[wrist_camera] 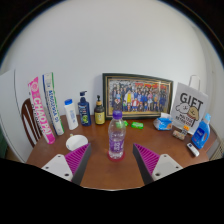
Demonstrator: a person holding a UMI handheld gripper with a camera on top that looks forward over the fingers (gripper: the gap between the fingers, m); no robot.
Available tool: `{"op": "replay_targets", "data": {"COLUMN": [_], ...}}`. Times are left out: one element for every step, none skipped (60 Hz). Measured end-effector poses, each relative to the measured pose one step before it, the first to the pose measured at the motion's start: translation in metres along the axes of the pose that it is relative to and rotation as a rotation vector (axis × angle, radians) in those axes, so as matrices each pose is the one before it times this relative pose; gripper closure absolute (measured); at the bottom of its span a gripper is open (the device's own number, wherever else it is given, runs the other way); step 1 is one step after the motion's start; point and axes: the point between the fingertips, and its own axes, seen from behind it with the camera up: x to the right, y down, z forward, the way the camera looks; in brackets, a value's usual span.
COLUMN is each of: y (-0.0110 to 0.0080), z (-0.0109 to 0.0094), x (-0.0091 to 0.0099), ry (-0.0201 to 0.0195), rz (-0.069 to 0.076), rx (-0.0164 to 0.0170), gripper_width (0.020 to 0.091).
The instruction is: Pour water
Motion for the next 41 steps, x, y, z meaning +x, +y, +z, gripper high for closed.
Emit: {"op": "replay_targets", "data": {"y": [-0.00018,-0.00032,-0.0004,0.00022,0.00033,0.00084,0.00083,0.00079,0.00112,0.00086,0.00119,0.00171,0.00145,0.00116,0.00095,0.00107,0.00127,0.00117,0.00122,0.00108,0.00123,0.00135,0.00146,0.00081,0.00111,0.00123,0.00193,0.00091,-0.00049,0.00054,0.00119,0.00121,0.00137,0.00138,0.00157,0.00108,0.00105,0.0009,0.00166,0.00032,-0.00072], "z": [-0.01003,-0.00933,-0.00903,-0.00882,-0.0088,-0.00849,-0.00794,-0.0076,-0.00655,-0.00747,-0.007,-0.006,-0.00591,-0.00566,-0.00533,-0.0051,-0.00368,-0.00599,-0.00433,-0.0037,-0.00368,-0.00322,-0.00312,-0.00282,-0.00271,-0.00212,0.00026,-0.00208,-0.00234,-0.00117,-0.00138,-0.00112,-0.00096,-0.00105,-0.00089,-0.00066,-0.00053,-0.00054,0.00041,-0.00049,0.00012], "x": [-0.0022,-0.00214,-0.00225,-0.00209,-0.00194,-0.00156,-0.00186,-0.00222,-0.00245,-0.00103,-0.00077,-0.00057,-0.00071,-0.00111,-0.00136,-0.00104,-0.00015,-0.00182,-0.00073,-0.00056,-0.00034,-0.0004,-0.00006,0.00009,-0.00021,-0.00103,0.00016,-0.00135,-0.00103,-0.00033,0.0009,0.001,0.00096,0.00055,-0.00011,-0.00046,-0.00047,-0.00018,0.00065,-0.00037,-0.00086], "ry": [0.00308,0.00251,0.00177,0.00053,0.00143,0.00245,0.00206,0.0002,0.00081,0.00166,0.00426,0.00337,0.00252,0.00141,0.0001,0.00095,0.00226,0.00374,0.00124,0.00052,0.00159,0.00292,0.00305,0.00302,0.00176,-0.00056,-0.00484,-0.00368,-0.0006,0.0041,0.00672,0.00693,0.005,0.00199,-0.0002,-0.00041,0.00104,0.0017,0.00113,0.00109,-0.00009], "rz": [0.0025,0.0037,0.0035,0.0019,0.0011,0.0011,0.0003,-0.0016,-0.0035,-0.0042,-0.0018,-0.002,-0.0022,-0.0035,-0.0041,-0.0025,-0.0021,-0.0016,-0.0035,-0.0025,-0.0015,-0.0005,0.0003,0.0008,0.0028,0.0044,0.0049,0.0038,0.0018,-0.0024,-0.0044,-0.0056,-0.0057,-0.0029,-0.0006,0.0007,0.0005,0.0003,-0.0008,-0.0015,-0.0025], "rx": [-0.00522,-0.00267,-0.00122,-0.0013,-0.00204,-0.00239,-0.00209,-0.00081,0.00024,-0.00135,-0.00247,-0.00273,-0.00199,-0.00097,-0.00004,-0.00029,-0.00116,-0.00074,0.00007,-0.0009,-0.00284,-0.00343,-0.00335,-0.00264,-0.00321,-0.00446,-0.00146,0.00035,-0.00093,-0.00011,-0.00142,-0.00207,-0.00285,-0.0037,-0.00315,-0.00278,-0.00248,-0.00183,0.00064,-0.00033,-0.00081], "gripper_width": [0.025,0.0249,0.025,0.0251,0.0251,0.0251,0.0253,0.0252,0.025,0.025,0.0249,0.0251,0.0251,0.0248,0.0247,0.0248,0.0248,0.025,0.0251,0.0249,0.0249,0.025,0.0251,0.0252,0.0251,0.025,0.0249,0.0247,0.0249,0.0251,0.0253,0.025,0.0253,0.0248,0.0248,0.025,0.0247,0.0246,0.0247,0.0249,0.0249]}}
